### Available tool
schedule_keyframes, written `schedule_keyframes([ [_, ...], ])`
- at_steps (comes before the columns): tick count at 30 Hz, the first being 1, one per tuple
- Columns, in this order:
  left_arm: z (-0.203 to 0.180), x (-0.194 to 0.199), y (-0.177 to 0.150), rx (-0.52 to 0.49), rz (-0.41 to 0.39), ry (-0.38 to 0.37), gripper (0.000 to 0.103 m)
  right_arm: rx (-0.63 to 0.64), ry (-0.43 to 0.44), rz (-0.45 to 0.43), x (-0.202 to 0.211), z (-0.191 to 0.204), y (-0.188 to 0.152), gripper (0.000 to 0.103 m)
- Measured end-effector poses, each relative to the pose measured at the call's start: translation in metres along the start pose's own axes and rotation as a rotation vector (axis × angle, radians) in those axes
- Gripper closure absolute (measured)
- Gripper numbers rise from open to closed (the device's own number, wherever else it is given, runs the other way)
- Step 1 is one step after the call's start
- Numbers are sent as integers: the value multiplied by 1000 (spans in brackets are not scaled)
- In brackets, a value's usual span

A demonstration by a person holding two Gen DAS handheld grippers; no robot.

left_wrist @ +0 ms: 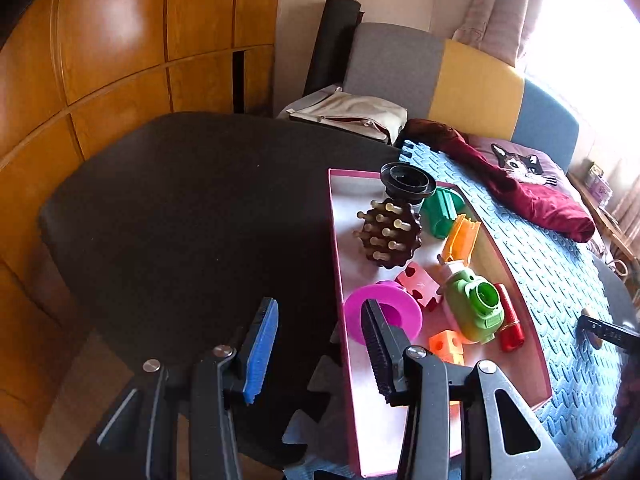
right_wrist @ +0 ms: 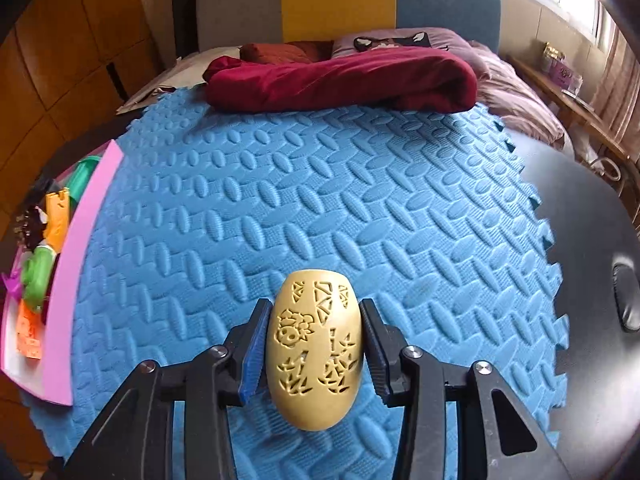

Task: Organize rigid objects
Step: 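Carry the yellow egg-shaped toy over the tray with the right tool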

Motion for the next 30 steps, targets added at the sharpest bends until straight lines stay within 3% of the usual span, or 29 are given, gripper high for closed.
schedule_keyframes([
  [2, 0, 1, 0, -1, -2, -2, 59, -67, 95, 8, 3, 4, -2, 59],
  [5, -2, 1, 1, -5, -5, -4, 59, -51, 177, -26, 19, 30, -3, 59],
  [12, -6, 1, -2, -16, 0, -14, 59, 250, 305, -119, 63, 147, -15, 59],
  [17, -3, -1, -4, -14, 8, -11, 59, 432, 302, -131, 59, 224, -38, 59],
  [20, -2, -3, -6, -15, 15, -8, 59, 484, 271, -93, 41, 247, -52, 59],
  [24, -1, -7, -7, -15, 21, -3, 59, 583, 140, -118, 26, 257, -68, 59],
  [30, -3, -8, -8, -21, 20, 3, 59, 607, 121, -94, 19, 267, -80, 59],
])
Point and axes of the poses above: each gripper's, at about its wrist camera, not at the fingertips, and x roughly against the way its jaws point, z to its left, y to its top, the point moved 4 cm from there along -x, roughly the way its jaws point
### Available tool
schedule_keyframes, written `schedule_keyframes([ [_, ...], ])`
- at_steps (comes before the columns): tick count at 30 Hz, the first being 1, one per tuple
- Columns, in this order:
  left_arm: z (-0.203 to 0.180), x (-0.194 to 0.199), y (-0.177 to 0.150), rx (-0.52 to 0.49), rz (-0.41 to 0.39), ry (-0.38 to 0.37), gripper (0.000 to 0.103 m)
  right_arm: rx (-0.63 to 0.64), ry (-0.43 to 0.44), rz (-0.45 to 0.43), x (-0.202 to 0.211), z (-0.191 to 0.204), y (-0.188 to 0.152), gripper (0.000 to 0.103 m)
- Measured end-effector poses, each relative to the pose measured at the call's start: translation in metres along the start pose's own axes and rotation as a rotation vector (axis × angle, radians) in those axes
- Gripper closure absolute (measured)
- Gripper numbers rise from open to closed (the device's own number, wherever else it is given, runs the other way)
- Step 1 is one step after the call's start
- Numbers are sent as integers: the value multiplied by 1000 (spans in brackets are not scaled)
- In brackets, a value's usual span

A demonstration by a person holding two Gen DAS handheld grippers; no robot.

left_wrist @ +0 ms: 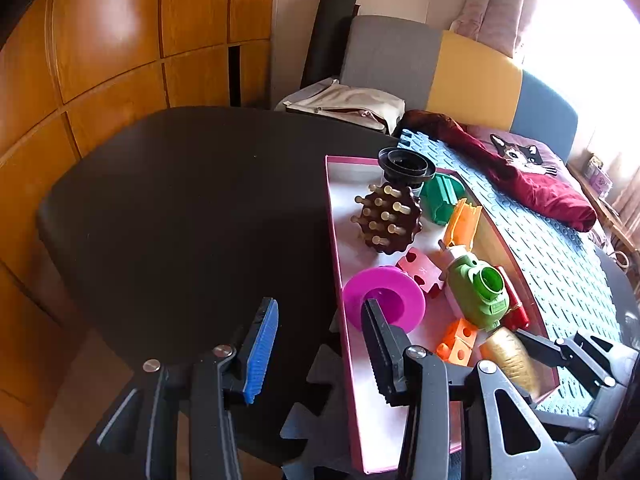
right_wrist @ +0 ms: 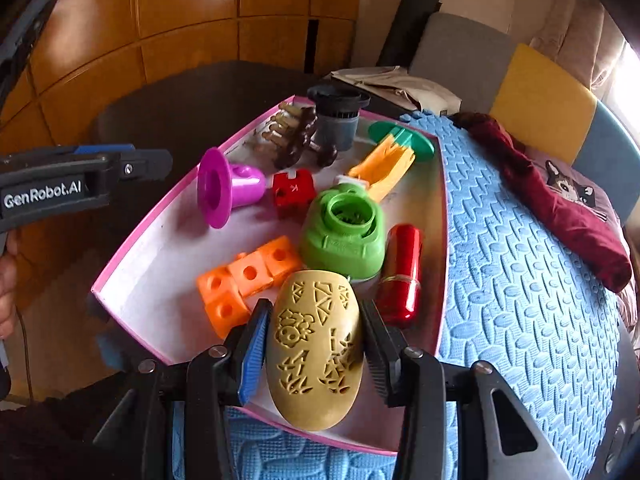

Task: Organize rigid objects
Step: 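Carry the yellow egg-shaped toy over the tray with the right tool, then lower the yellow toy into the tray and open the right tool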

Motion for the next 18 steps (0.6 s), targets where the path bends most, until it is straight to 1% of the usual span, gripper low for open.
schedule_keyframes([
  [4, 1, -1, 0, 3, 1, 10, 58, -5, -17, -35, 4, 2, 3, 55],
  [8, 3, -1, 0, 8, 0, 17, 57, -1, -44, -53, 5, 2, 8, 55],
  [18, 5, 3, 1, 13, -7, 22, 57, -20, -61, -73, 10, 3, 10, 55],
])
Point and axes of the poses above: each gripper's, at about its wrist camera, not at the fingertips, and x roughly against the way its jaws point, z to its left, y to its top, the point moved 4 cm from there along -x, roughly the way its jaws point
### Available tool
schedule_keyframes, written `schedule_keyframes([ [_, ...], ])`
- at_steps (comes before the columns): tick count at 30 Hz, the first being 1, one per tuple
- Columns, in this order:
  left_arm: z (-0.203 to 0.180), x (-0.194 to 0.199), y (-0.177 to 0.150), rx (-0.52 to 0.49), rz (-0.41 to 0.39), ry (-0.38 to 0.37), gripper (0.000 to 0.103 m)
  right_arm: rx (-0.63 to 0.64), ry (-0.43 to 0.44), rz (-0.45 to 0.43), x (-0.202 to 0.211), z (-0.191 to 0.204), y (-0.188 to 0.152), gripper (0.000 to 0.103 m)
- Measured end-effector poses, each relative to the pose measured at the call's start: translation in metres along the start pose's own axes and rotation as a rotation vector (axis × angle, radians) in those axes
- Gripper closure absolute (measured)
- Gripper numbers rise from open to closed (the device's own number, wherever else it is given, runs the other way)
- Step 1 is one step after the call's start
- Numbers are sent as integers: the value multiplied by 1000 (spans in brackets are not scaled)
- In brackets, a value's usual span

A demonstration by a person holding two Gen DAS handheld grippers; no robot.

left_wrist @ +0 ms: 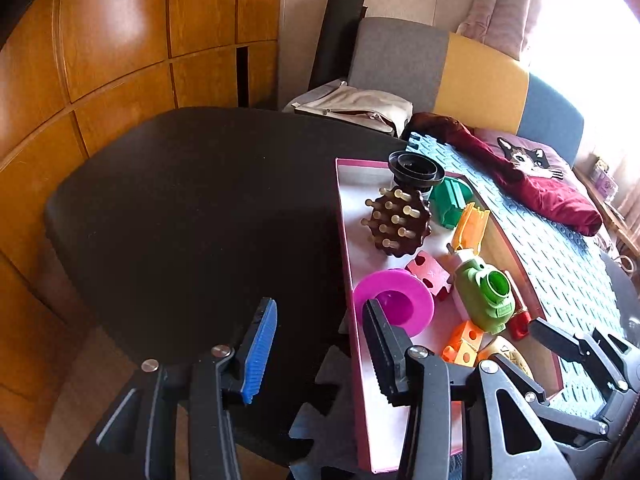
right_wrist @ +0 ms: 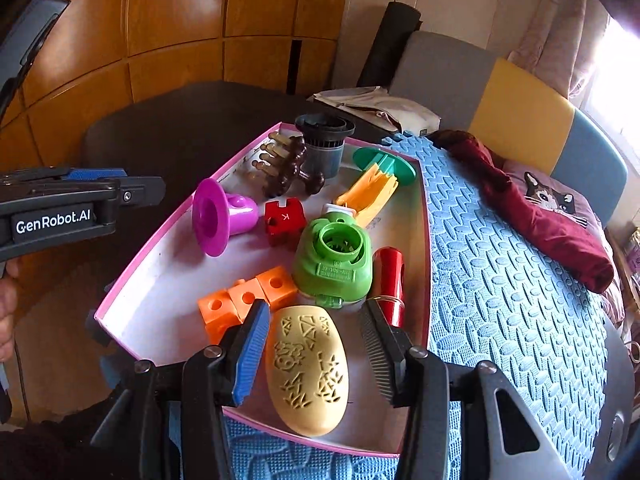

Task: Organize rigid objects
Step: 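Lower the yellow toy into the tray and open the right tool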

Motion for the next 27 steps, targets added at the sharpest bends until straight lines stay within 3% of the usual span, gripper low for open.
schedule_keyframes([
  [10, 1, 7, 2, 4, -17, 4, 54, -8, -8, -16, 6, -1, 2, 55],
  [18, -1, 18, 4, 7, -50, 18, 42, -58, -15, -30, 11, -10, 2, 50],
  [27, -18, 41, 3, -1, -117, 50, 5, -311, -88, -120, 38, -52, 1, 49],
])
Point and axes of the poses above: each gripper's, at about its wrist camera, not at the fingertips, and x roughly against the way its jaws point, z to its left, y to its top, the point moved 4 cm from there along -x, roughly the way its jaws point
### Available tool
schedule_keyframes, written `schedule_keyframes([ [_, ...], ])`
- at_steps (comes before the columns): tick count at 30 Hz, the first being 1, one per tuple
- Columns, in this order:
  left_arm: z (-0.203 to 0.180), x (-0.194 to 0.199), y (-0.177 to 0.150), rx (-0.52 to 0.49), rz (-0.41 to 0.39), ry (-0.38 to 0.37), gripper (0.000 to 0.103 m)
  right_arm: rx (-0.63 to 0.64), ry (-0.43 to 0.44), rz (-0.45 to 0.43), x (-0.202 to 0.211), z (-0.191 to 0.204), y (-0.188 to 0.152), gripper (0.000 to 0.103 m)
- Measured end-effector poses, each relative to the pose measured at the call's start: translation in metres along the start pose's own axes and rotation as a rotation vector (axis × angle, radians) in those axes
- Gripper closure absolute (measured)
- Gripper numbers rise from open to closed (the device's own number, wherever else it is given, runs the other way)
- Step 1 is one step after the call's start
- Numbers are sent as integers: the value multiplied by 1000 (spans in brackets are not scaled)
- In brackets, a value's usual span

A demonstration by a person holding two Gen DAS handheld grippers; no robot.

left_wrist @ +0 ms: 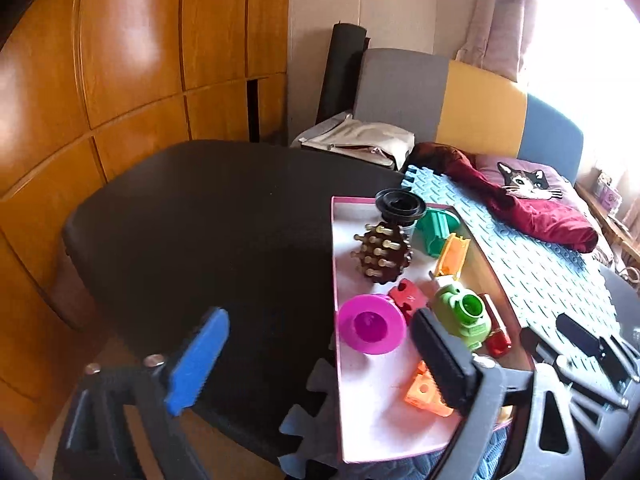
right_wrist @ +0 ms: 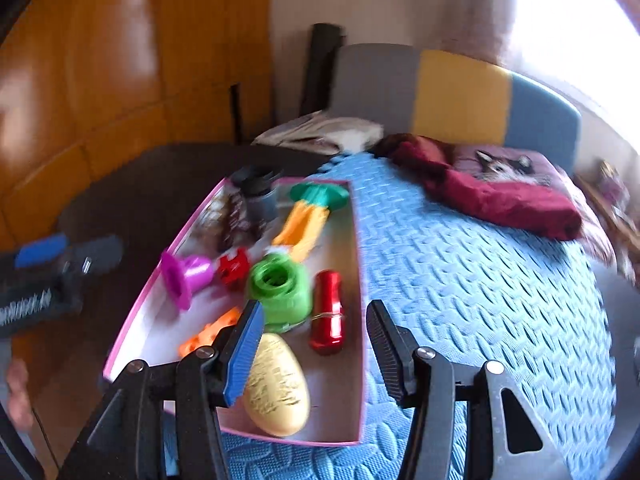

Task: Organize rigid objects

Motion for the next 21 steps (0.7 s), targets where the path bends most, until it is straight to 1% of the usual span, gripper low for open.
schedule_keyframes([
  [1, -2, 2, -1, -1, 0, 4, 1, -13, -12, -4, 1, -4, 1, 49],
  [2, -4, 3, -3, -1, -1, 1, 0, -24, -20, -6, 2, -7, 1, 49],
  [7, -12, 5, -12, -20, 29, 23, 0, -47, -42, 10, 2, -12, 0, 49],
  [11, -15, 10, -16, -33, 18, 32, 0, -42, -40, 12, 4, -9, -3, 49],
  [13, -16, 13, -17, -28, 12, 21, 0, -37, -39, 12, 6, -8, -5, 49],
  [21, -11, 18, -16, -6, 5, 36, 0, -29, -47, -11, 13, -4, -3, 49],
])
Point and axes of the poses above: each gripper's, at about its wrist camera, not at the fingertips, and x roughly against the way its jaws point, z to its left, y to its top, the point moved 4 cm from there along -x, roughly the way its jaws point
